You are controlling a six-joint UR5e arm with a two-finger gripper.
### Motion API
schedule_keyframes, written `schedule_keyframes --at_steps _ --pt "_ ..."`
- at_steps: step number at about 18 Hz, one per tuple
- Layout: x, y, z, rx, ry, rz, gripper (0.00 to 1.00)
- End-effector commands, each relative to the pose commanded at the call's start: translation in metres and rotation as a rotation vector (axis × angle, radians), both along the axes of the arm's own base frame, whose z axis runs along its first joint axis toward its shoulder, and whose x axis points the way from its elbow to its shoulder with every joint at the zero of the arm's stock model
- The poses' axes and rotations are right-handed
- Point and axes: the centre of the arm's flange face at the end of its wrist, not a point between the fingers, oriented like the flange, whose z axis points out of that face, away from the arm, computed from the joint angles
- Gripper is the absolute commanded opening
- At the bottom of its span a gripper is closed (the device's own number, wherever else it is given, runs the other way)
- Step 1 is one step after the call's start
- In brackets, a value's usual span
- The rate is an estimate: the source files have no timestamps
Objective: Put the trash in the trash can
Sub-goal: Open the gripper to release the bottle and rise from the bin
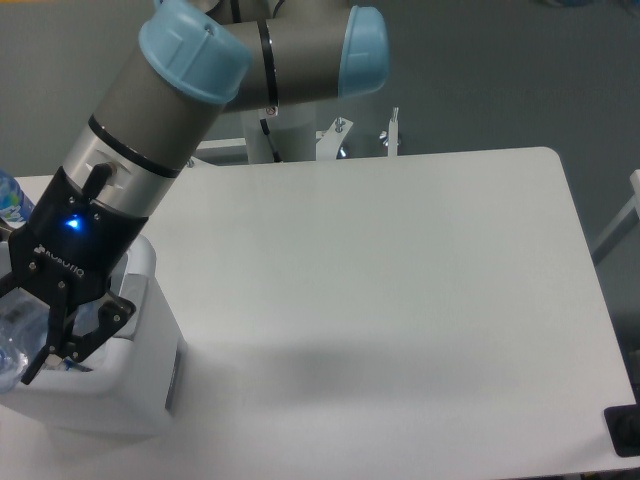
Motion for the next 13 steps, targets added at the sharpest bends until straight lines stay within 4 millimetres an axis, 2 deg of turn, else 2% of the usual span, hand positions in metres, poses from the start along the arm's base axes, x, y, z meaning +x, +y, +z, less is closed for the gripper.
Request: schedule_keyframes --at_steps 1,2,8,13 --pt "0.000 0.000 -0.003 -0.005 -0.003 0.000 0.98" --pt "0.000 0.000 -0.007 -0.012 -0.009 0.001 1.00" --pt "-0.003 -0.003 -0.023 -0.041 -0.030 0.009 1.00" --pt "-0.076 -0.038 -0.054 -0.086 -0.060 0.119 1.00"
